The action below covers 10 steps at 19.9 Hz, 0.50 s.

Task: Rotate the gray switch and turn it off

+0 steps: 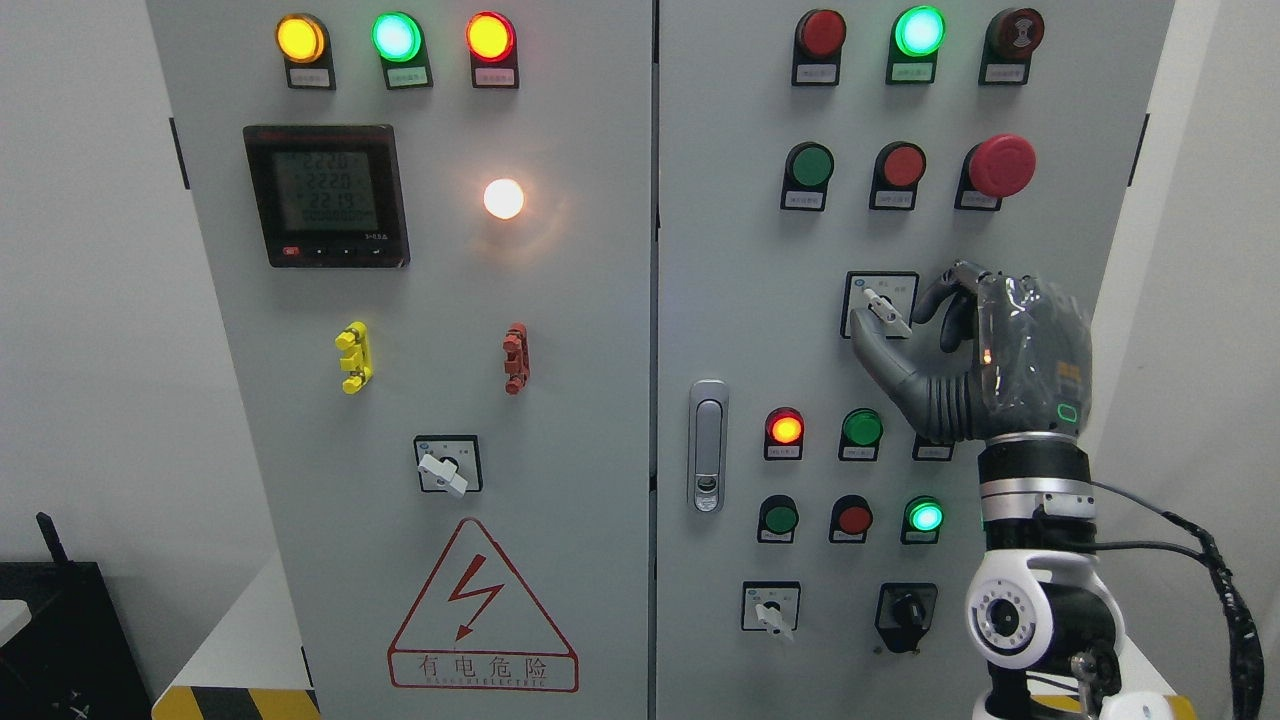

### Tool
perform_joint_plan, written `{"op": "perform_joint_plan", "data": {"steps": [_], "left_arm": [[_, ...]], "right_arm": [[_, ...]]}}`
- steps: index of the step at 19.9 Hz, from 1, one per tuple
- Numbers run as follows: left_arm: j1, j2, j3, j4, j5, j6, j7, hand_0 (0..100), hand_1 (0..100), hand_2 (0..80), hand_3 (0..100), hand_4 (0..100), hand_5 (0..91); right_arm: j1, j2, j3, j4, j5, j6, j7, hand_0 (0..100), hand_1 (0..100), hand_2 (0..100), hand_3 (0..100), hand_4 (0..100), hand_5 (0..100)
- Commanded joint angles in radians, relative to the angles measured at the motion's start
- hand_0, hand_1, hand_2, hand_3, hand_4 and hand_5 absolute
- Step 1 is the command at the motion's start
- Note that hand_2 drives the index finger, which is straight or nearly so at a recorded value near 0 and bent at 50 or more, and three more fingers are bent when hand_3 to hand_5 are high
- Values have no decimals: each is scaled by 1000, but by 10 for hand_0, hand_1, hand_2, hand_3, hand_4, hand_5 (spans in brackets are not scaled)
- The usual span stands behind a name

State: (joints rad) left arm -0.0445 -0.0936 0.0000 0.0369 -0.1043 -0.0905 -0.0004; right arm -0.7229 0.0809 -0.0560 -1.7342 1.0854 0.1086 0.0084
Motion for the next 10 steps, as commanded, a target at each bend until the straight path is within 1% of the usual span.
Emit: {"op": "perform_joint_plan", "data": {"steps": [1, 4, 10], "left_arm": [[0, 0, 32, 1, 0, 0, 0, 120, 389, 0, 0, 0, 0], [0, 0, 32, 0, 0, 0, 0, 120, 389, 0, 0, 0, 0], [0, 0, 32, 0, 0, 0, 0, 120, 389, 0, 0, 0, 0]], "right_arm": [[-4, 3, 4, 2, 4, 0, 1, 244, 355, 664, 941, 883, 1000], [-4, 3, 11, 2, 5, 5, 1, 271, 358, 669, 943, 885, 1000], [-4, 3, 16, 2, 5, 17, 1, 280, 368, 671, 946, 887, 1000]]}}
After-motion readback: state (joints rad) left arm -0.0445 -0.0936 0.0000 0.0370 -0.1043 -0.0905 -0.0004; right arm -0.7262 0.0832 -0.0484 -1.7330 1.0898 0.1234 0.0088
